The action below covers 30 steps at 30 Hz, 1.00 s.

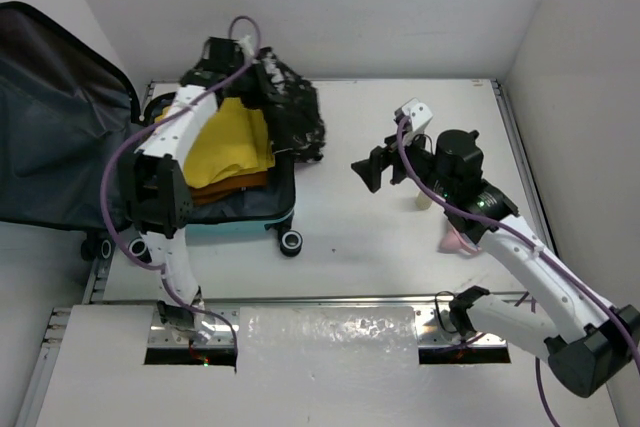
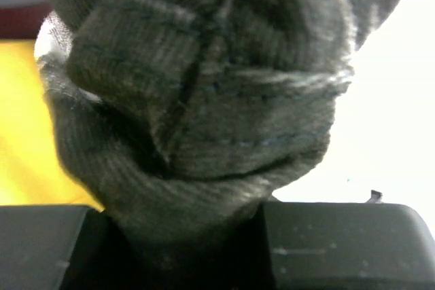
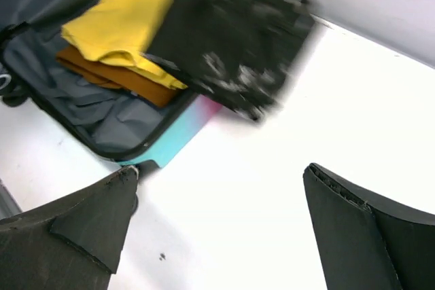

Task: Pack the luggage

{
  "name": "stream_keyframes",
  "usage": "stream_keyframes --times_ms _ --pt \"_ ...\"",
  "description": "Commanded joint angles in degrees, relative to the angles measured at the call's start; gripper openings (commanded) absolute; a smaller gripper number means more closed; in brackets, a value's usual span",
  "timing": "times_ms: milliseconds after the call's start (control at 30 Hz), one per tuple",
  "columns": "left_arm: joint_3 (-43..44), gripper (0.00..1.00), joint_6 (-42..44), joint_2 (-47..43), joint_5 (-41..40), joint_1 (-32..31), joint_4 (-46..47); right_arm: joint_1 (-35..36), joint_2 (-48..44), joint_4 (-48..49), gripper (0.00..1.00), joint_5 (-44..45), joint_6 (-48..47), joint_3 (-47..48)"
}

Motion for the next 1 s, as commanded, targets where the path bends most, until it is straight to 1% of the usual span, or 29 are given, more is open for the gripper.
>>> stream_keyframes --times_ms 0,33,67,100,133,167,233,267,300,333,367,400,500,567,700,767,800,867,900,933,967 --pt "3.24 0.00 13.12 -3.88 9.32 4.71 -11.40 -0.05 -1.66 -4.35 0.99 4.07 -1.32 0.82" --pt "6.47 0.00 17.67 -2.92 8.29 5.06 -14.30 -0.05 -2.10 -6.53 0.99 5.56 -2.63 1.61" --pt "8.76 0.00 19.89 -2.13 6.19 5.50 -17.90 -0.05 -2.36 -7.51 0.99 6.44 -2.99 2.32" --pt "10.53 0.00 21.74 -1.51 2.51 6.29 -23.76 -0.05 -2.71 -7.87 0.99 7.06 -3.51 2.67" --pt "11.85 0.00 24.02 -0.37 -4.48 7.08 -26.00 -0.14 -3.50 -7.44 0.99 7.50 -3.95 2.59" --pt "14.21 0.00 24.74 0.16 -7.77 8.04 -28.37 -0.14 -3.77 -7.35 0.99 7.59 -3.96 2.67" --pt "12.75 0.00 24.31 -0.79 -15.15 12.34 -29.36 -0.14 -4.03 -6.56 0.99 6.37 -4.05 1.80" --pt "12.39 0.00 23.87 -1.06 -17.02 16.62 -29.71 -0.14 -3.95 -6.21 0.99 4.62 -4.05 1.54" --pt "12.22 0.00 22.48 -1.32 -19.47 18.23 -29.80 -0.14 -3.77 -5.60 0.99 4.00 -3.96 0.49" --pt "12.56 0.00 22.11 -1.33 -25.85 19.64 -30.15 -0.23 -3.60 -4.98 0.99 3.82 -3.79 0.13" --pt "12.83 0.00 22.11 -1.33 -29.48 21.22 -30.24 -0.14 -3.07 -4.89 0.99 3.47 -3.70 -0.05" --pt "12.22 0.00 24.29 -1.07 -32.82 21.58 -29.98 -0.31 -2.81 -4.63 0.99 2.94 -3.78 -0.57" --pt "10.03 0.00 27.19 0.08 -38.38 21.59 -28.22 -0.32 -2.01 -3.48 0.99 1.36 -4.13 -1.71" --pt "9.93 0.01 27.56 2.79 -41.02 21.50 -27.43 -0.40 -1.58 -2.52 0.99 0.65 -4.14 -1.98" --pt "16.68 0.05 26.95 13.58 -45.59 21.68 -29.09 -0.49 -0.78 -3.04 0.99 -1.02 -4.66 -1.54" --pt "21.34 0.08 26.33 16.33 -46.30 21.68 -30.32 -0.49 -0.96 -2.87 0.99 -1.19 -4.75 -1.63" --pt "22.66 0.09 24.15 17.64 -48.30 21.59 -30.67 -0.49 -0.35 -2.78 0.99 -1.20 -4.66 -1.37" --pt "25.48 0.24 22.99 17.40 -49.20 21.59 -30.07 -0.49 0.80 -3.48 0.99 -1.81 -4.49 -0.76" --pt "26.01 0.68 21.68 15.48 -49.12 21.68 -29.28 -0.49 1.50 -3.74 0.99 -2.16 -4.31 -0.14" --pt "26.27 0.99 20.71 13.98 -48.77 21.76 -28.49 -0.49 2.81 -3.83 0.99 -2.51 -3.96 0.04" --pt "25.75 1.00 19.75 12.14 -47.81 22.11 -26.30 -0.49 3.52 -3.74 0.99 -3.04 -3.70 0.21"
